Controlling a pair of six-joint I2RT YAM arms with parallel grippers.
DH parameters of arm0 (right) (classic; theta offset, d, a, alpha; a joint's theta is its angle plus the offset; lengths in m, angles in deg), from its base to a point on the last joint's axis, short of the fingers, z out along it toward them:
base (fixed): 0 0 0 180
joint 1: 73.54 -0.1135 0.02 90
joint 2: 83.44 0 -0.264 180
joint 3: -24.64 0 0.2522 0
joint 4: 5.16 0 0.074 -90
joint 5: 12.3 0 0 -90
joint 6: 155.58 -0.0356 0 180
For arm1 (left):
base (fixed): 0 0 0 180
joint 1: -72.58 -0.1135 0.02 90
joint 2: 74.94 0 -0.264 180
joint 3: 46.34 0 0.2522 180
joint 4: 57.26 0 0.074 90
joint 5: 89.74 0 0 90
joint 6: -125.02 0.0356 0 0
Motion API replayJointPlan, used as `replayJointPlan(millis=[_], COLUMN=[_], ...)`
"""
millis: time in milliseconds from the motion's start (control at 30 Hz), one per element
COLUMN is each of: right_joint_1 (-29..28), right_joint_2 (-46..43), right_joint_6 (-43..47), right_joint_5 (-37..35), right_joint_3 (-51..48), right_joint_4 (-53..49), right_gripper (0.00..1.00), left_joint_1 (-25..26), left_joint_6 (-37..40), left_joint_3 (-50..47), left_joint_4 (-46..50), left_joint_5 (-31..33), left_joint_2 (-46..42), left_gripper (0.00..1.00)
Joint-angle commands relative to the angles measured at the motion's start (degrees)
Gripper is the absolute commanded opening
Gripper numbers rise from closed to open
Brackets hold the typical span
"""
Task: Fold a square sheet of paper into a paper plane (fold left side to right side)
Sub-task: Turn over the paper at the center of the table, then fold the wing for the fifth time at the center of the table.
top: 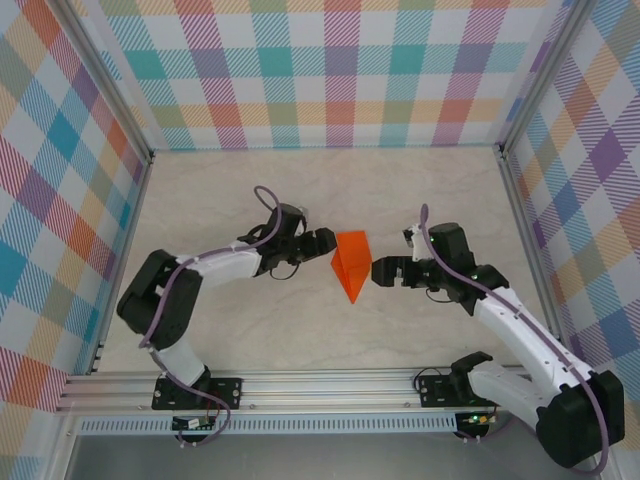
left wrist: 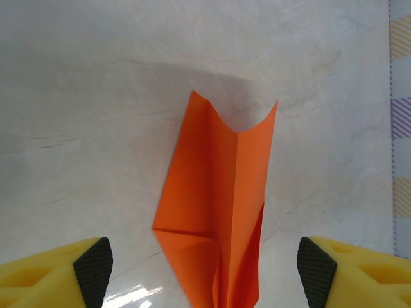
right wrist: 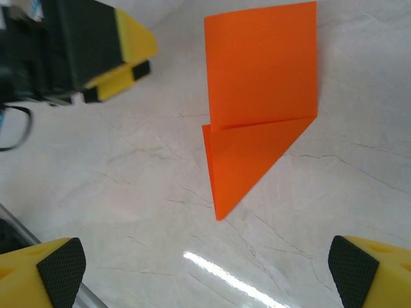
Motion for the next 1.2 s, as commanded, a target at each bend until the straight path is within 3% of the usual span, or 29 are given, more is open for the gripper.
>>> replayJointPlan(millis=[0,167,300,433,500,800,1167], right_joint_1=[3.7,6.1,9.1,12.4,13.2,13.3,11.6], right_joint_2=[-1.3,-0.5,1.0,5.7,8.6,27.5,44.2], right_joint_6=[-5.7,-7.0,-9.4,-8.6,-7.0,0.3,3.4], right_joint_5=[10.7,13.1,15.1,18.3,20.3,27.5,31.7], right_joint_3=[-3.2,-5.1,-9.0,-10.7,-9.0,0.2,9.6], right_joint_4=[8.7,11.4,19.1,25.7,25.9,27.3,28.8], right_gripper=[1.0,1.0,1.0,1.0,1.0,1.0,0.86], left_joint_1=[0.4,0.8,0.8,0.5,0.1,-1.9,-2.6], left_joint_6=[-3.2,-5.3,-3.4,-2.5,-2.5,-3.0,-3.4], left_joint_3=[3.1,5.4,5.4,3.2,1.3,-6.9,-9.5], left_joint_4=[-10.7,-15.0,-16.1,-18.0,-19.7,-31.1,-35.1], left_joint_5=[-8.3,-11.1,-11.8,-12.2,-12.4,-17.4,-21.0], left_joint_2=[5.1,11.3,12.1,11.0,10.0,5.4,4.4], left_gripper=[0.76,0.63,0.42,0.14,0.08,0.0,0.0])
